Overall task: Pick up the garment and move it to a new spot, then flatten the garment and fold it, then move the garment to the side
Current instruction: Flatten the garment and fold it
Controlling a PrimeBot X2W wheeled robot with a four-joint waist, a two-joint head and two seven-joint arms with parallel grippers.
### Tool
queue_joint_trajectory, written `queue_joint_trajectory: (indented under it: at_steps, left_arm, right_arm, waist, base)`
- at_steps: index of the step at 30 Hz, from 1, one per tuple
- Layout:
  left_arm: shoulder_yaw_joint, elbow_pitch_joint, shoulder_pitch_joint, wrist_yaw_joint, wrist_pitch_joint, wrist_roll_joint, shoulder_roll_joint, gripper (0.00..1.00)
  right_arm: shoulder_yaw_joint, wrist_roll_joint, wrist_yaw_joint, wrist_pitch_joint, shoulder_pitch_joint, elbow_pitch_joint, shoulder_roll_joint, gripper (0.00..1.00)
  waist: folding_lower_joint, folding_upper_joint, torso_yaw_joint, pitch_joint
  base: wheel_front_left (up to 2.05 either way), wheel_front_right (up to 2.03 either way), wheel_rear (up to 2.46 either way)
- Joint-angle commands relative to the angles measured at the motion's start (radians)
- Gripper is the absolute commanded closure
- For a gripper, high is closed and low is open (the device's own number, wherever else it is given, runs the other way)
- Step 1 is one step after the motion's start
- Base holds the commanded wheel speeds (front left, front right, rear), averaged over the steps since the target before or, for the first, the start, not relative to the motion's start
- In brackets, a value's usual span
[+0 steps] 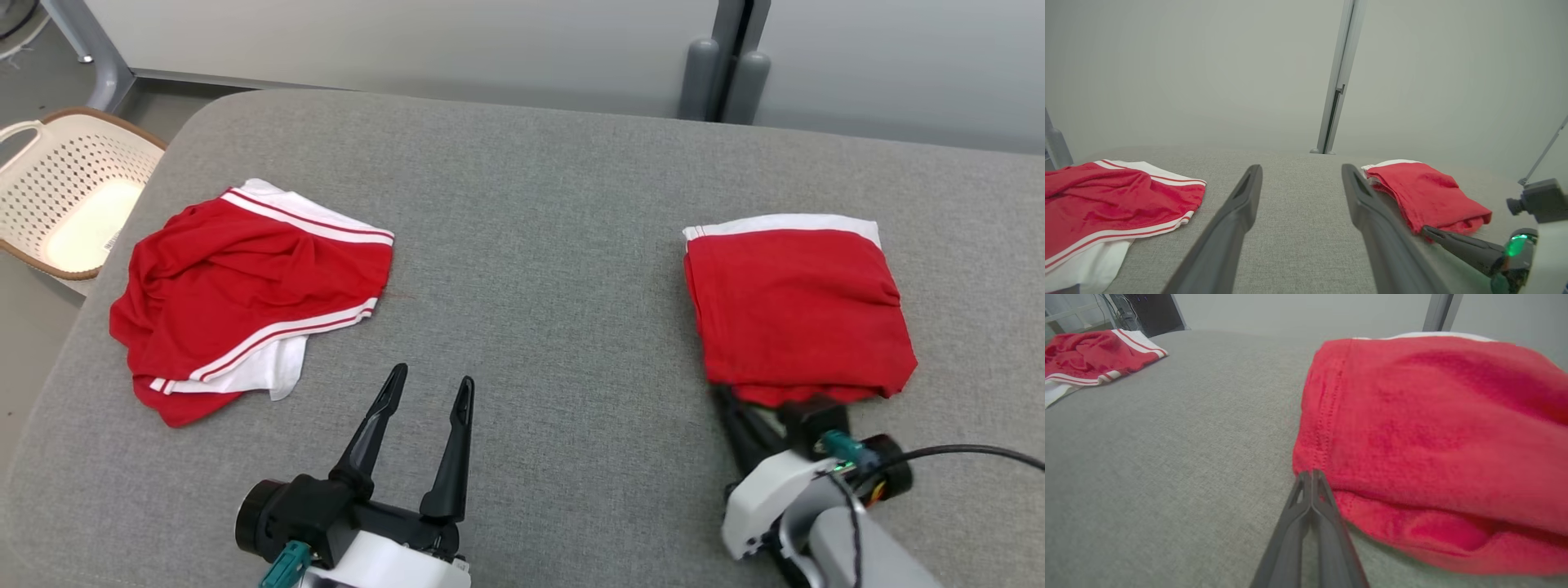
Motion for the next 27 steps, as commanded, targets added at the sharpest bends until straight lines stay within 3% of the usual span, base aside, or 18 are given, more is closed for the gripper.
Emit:
queue_joint_trajectory:
  at_steps: [1,6,7,8,9,10,16,19,27]
  left_arm:
    - [0.004,0.005,0.007,-0.005,0.000,-0.001,0.004,0.00]
    - [0.015,0.004,0.021,0.003,0.000,0.002,0.003,0.00]
    - [0.020,-0.001,0.025,0.004,0.000,0.002,0.004,0.00]
    - [0.026,-0.005,0.031,0.006,0.000,0.002,0.003,0.00]
    - [0.032,-0.008,0.039,0.008,0.000,0.003,0.003,0.00]
    - [0.038,-0.015,0.045,0.010,0.000,0.002,0.004,0.00]
    - [0.093,-0.056,0.079,0.035,0.000,0.023,0.004,0.00]
    - [0.136,-0.079,0.099,0.068,0.000,0.034,0.004,0.00]
    - [0.211,-0.112,0.180,0.098,0.000,0.045,0.003,0.00]
  right_arm:
    - [0.033,0.022,-0.001,-0.001,-0.005,0.015,0.010,1.00]
    - [0.155,0.124,-0.001,-0.002,-0.014,-0.018,0.035,1.00]
    - [0.171,0.143,-0.001,-0.001,-0.014,-0.038,0.031,0.94]
    - [0.176,0.157,-0.001,-0.002,-0.012,-0.061,0.020,0.68]
    - [0.178,0.163,-0.001,-0.002,-0.009,-0.089,0.011,0.22]
    - [0.173,0.168,-0.001,-0.002,-0.003,-0.118,0.006,0.00]
    - [0.050,0.121,-0.001,-0.001,0.072,-0.313,-0.033,0.00]
    - [-0.039,0.092,-0.001,-0.001,0.136,-0.407,-0.036,0.00]
    - [-0.218,0.016,-0.001,-0.002,0.288,-0.532,-0.039,0.00]
  waist:
    - [0.0000,0.0000,0.007,-0.009]
    - [0.0000,0.0000,-0.002,-0.036]
    - [0.0000,0.0000,-0.007,-0.043]
    - [0.0000,0.0000,-0.014,-0.050]
    - [0.0000,0.0000,-0.023,-0.057]
    - [0.0000,0.0000,-0.032,-0.063]
    - [0.0000,0.0000,-0.101,-0.097]
    - [0.0000,0.0000,-0.139,-0.108]
    - [0.0000,0.0000,-0.212,-0.138]
  base:
    - [0.00,0.00,0.00]
    - [0.00,0.00,0.00]
    - [0.00,0.00,0.00]
    - [0.00,0.00,0.00]
    - [0.00,0.00,0.00]
    - [0.00,0.00,0.00]
    - [0.00,0.00,0.00]
    - [0.00,0.00,0.00]
    - [0.00,0.00,0.00]
